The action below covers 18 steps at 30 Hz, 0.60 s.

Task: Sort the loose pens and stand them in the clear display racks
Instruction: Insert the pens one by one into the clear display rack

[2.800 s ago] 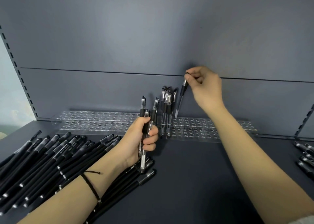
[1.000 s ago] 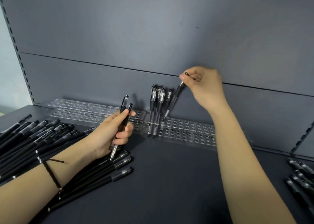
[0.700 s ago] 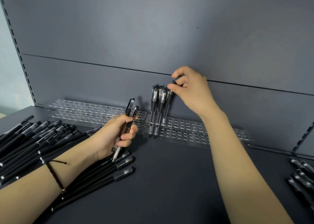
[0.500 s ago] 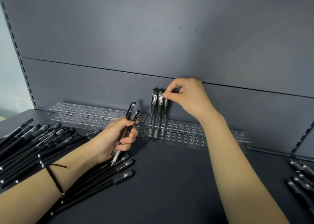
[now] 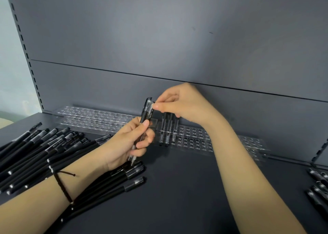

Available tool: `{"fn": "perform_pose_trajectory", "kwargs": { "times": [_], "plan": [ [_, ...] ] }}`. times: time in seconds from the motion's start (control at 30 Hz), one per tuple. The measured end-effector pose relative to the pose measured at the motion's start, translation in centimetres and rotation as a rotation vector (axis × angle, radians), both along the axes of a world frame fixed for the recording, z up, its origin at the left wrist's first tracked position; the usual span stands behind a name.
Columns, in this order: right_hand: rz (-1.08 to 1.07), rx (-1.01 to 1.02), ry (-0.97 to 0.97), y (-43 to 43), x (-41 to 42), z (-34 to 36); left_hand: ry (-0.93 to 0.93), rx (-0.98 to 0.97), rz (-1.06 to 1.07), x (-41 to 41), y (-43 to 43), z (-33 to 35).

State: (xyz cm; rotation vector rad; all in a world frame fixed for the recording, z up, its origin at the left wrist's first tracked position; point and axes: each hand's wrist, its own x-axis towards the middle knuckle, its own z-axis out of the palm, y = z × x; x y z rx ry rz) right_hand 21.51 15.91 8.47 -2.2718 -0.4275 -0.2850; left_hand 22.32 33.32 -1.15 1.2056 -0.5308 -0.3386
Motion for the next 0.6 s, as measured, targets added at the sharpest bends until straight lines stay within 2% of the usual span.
{"fn": "perform_pose_trajectory", "kwargs": {
  "times": [0.17, 0.37, 0.47, 0.6],
  "plan": [
    [-0.05, 0.166, 0.086, 0.6, 0.5, -0.6, -0.037, -0.024, 0.01, -0.5, -0.1, 0.0],
    [-0.052, 0.236, 0.201, 1.0, 0.1, -0.4, -0.088, -0.045, 0.017, -0.6, -0.3, -0.1],
    [-0.068, 0.277, 0.145, 0.6, 0.0, 0.0, -0.07, -0.044, 0.04, -0.5, -0.4, -0.2],
    [-0.165, 0.432, -0.016, -2.3, -0.2, 1.1, -0.001, 0.012, 0.071, -0.3, -0.3, -0.4]
  ]
}}
